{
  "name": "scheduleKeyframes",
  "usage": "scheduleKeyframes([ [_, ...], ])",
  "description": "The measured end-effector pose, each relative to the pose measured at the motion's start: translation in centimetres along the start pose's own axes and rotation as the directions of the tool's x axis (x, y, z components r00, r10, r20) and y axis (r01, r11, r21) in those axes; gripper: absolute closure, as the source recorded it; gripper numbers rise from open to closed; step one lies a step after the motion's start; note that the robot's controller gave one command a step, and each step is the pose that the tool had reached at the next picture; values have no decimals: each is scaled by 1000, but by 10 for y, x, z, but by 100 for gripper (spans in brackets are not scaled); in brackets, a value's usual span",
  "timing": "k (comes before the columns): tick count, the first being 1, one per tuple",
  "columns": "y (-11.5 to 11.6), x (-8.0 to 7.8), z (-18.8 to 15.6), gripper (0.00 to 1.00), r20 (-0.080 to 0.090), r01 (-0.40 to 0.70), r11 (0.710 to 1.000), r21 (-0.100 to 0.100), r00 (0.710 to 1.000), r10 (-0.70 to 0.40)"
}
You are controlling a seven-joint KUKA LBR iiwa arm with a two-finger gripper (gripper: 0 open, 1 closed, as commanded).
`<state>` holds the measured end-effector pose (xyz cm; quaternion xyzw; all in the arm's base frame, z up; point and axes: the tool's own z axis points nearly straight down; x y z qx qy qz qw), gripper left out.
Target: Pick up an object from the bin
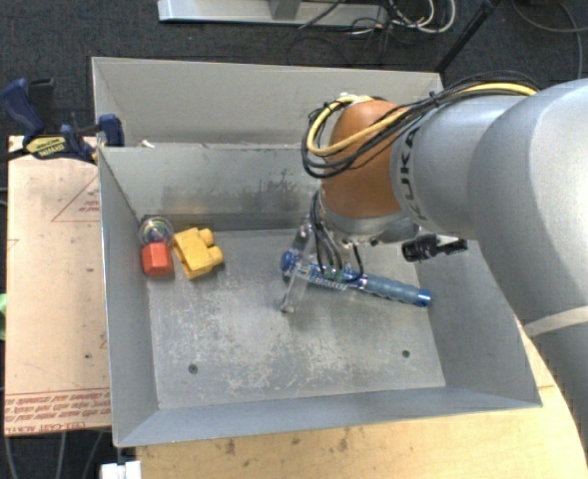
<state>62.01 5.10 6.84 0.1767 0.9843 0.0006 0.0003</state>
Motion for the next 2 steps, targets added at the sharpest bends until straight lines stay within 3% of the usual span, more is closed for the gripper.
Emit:
scheduleKeyframes([
  [1,0,0,-1,100,0,-1,1000,0,1000,1],
  [2,17,12,-110,100,7,24,1000,-4,1000,-24],
])
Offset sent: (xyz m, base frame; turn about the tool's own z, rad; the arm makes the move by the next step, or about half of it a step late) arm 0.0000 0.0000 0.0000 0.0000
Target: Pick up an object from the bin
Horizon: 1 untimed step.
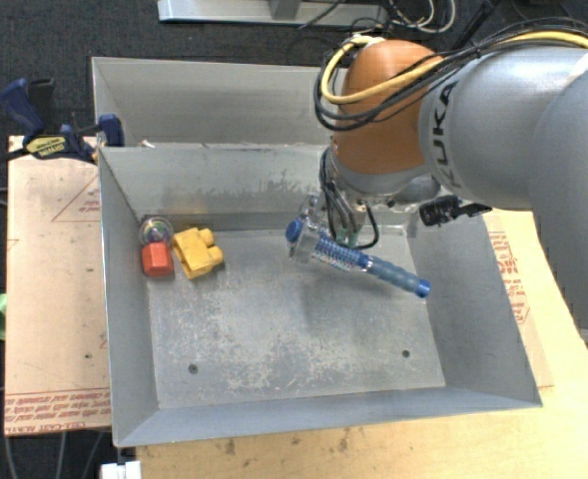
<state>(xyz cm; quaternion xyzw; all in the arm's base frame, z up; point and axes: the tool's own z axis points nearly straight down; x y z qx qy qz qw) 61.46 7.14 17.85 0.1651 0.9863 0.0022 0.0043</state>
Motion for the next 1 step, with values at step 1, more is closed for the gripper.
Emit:
scheduleKeyframes([
  [1,3,0,-62,100,0,27,1000,1,1000,-27],
])
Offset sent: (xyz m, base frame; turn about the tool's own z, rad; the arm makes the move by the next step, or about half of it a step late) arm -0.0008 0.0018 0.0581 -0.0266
